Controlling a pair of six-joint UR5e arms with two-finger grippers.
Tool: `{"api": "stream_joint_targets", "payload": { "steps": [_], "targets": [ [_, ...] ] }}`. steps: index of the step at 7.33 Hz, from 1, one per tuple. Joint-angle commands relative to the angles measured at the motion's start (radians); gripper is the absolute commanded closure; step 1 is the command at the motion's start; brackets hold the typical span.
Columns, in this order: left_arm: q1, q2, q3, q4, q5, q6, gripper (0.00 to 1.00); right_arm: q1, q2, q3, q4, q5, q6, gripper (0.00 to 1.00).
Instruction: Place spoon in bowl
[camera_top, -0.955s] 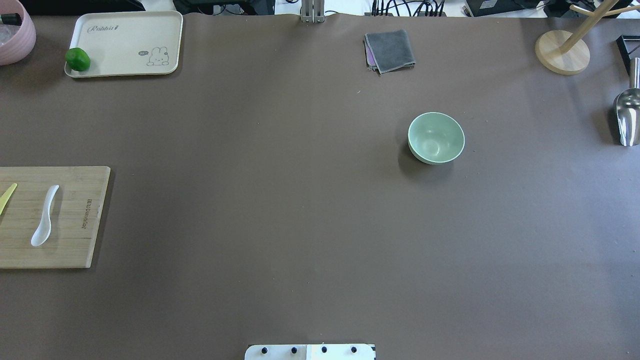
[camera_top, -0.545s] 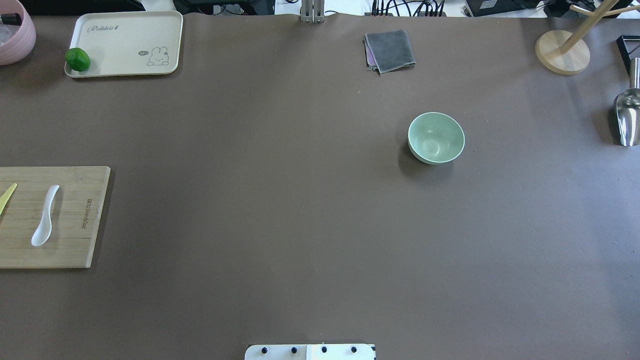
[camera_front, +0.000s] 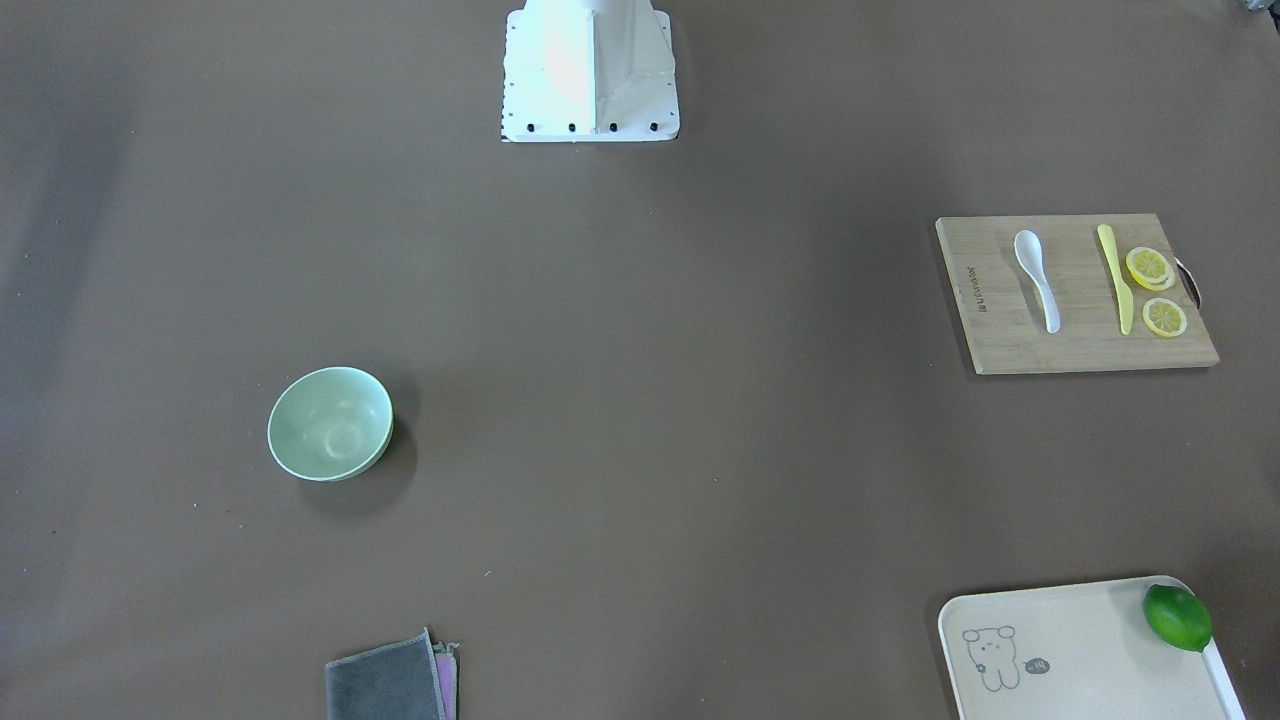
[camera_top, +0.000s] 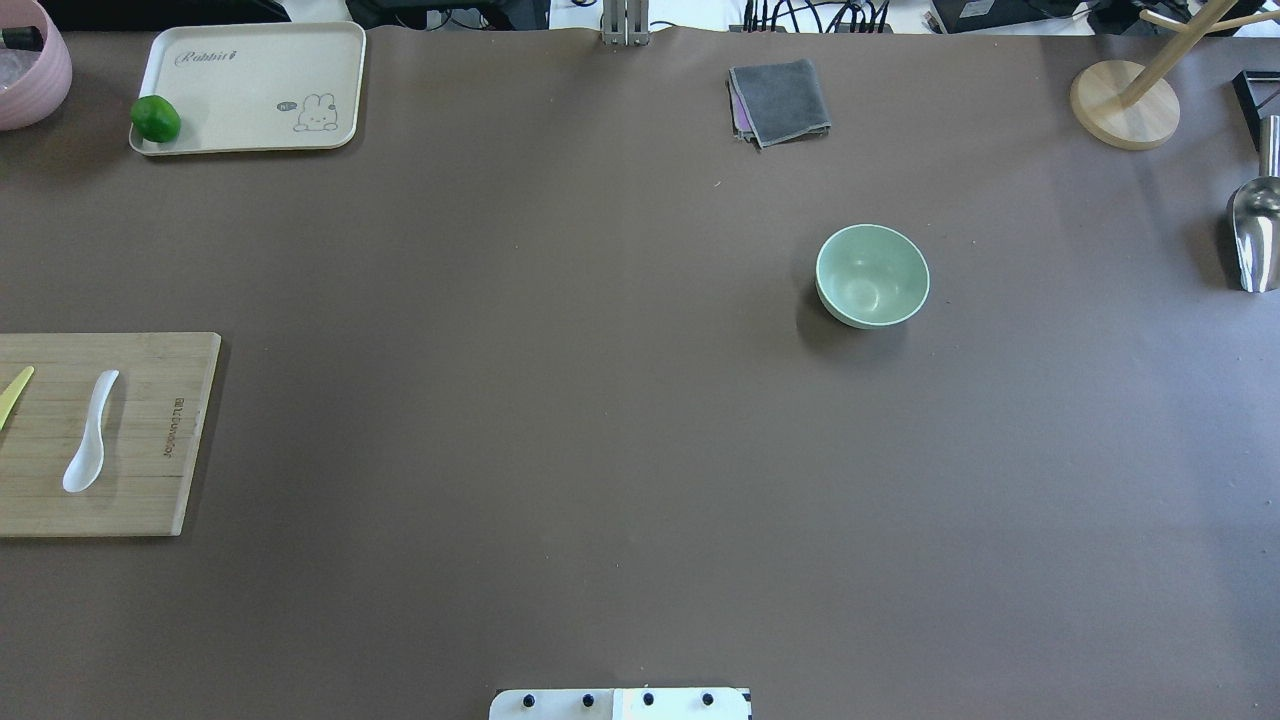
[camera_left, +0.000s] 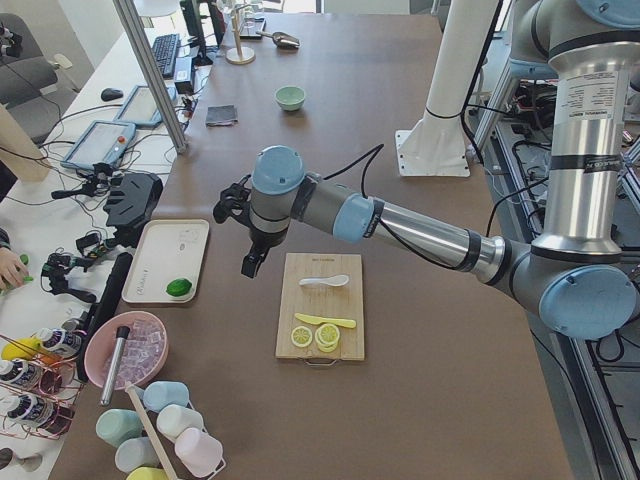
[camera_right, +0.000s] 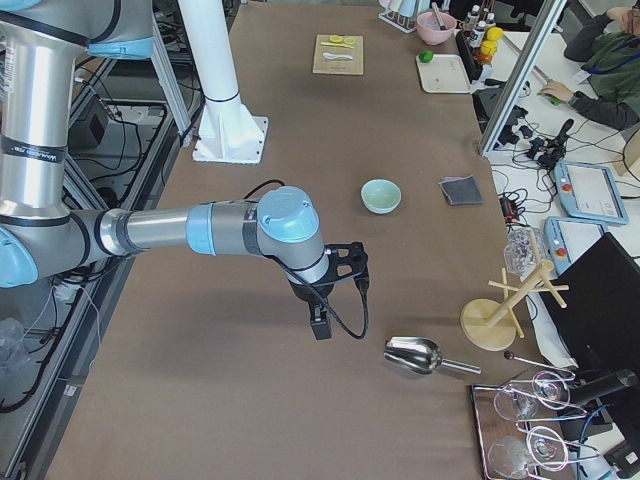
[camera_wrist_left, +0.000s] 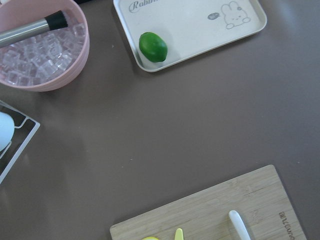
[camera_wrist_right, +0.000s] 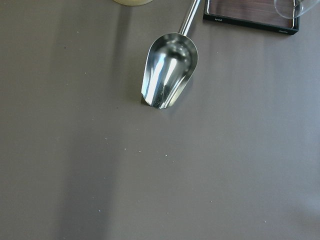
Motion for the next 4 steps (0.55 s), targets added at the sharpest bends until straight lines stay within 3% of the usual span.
{"api": "stream_joint_targets", "payload": {
  "steps": [1, 3, 4],
  "targets": [
    [0.096, 0.011, 0.053, -0.185, -0.016, -0.125, 0.02, -0.095, 0.006, 0.005, 0.048, 0.026, 0.199, 0.00],
    [0.129, 0.037, 0.060, -0.278, -0.016, -0.236, 0.02, -0.296, 0.007, -0.001, 0.302, 0.001, 0.681, 0.02],
    [0.130, 0.044, 0.060, -0.303, -0.014, -0.244, 0.02, -0.429, 0.011, -0.004, 0.429, -0.071, 0.899, 0.02]
  ]
}}
